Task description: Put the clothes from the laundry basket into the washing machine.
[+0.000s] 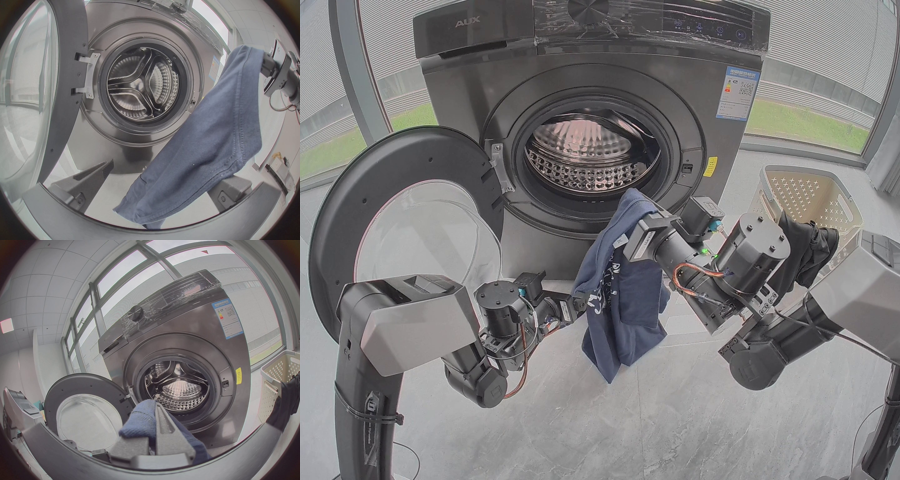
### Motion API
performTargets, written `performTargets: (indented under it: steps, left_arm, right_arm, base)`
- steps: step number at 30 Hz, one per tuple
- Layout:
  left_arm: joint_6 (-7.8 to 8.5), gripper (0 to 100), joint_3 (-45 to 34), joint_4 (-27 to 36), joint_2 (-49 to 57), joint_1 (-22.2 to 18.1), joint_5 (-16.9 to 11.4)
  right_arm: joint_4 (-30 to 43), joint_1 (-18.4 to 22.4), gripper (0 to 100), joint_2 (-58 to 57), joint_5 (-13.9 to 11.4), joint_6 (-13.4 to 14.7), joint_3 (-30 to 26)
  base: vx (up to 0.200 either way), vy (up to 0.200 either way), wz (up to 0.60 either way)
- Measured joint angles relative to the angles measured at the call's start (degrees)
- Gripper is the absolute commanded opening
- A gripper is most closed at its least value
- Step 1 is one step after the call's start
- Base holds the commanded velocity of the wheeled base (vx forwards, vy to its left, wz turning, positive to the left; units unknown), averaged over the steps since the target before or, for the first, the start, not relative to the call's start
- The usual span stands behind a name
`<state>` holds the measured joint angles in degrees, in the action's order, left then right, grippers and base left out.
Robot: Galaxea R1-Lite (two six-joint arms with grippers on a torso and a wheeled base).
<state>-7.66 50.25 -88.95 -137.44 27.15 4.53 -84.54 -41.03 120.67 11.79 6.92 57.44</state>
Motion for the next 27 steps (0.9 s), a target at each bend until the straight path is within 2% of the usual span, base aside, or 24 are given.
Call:
performTargets:
  steps: [6,27]
  left_arm:
    - [-0.04,100,-1.4,0.0,1.6,-0.4,-0.2]
    - [-0.11,100,-3.1,0.0,1.8,-0.6,-0.5]
  right_arm:
    - [0.0,1.0,0,0.1,0.0,0.0,0.4]
    - [0.0,0.7,0,0.1,0.0,0.0,0.5]
  base:
    - [0.000,0.000,0.00]
    - [0.000,0.000,0.00]
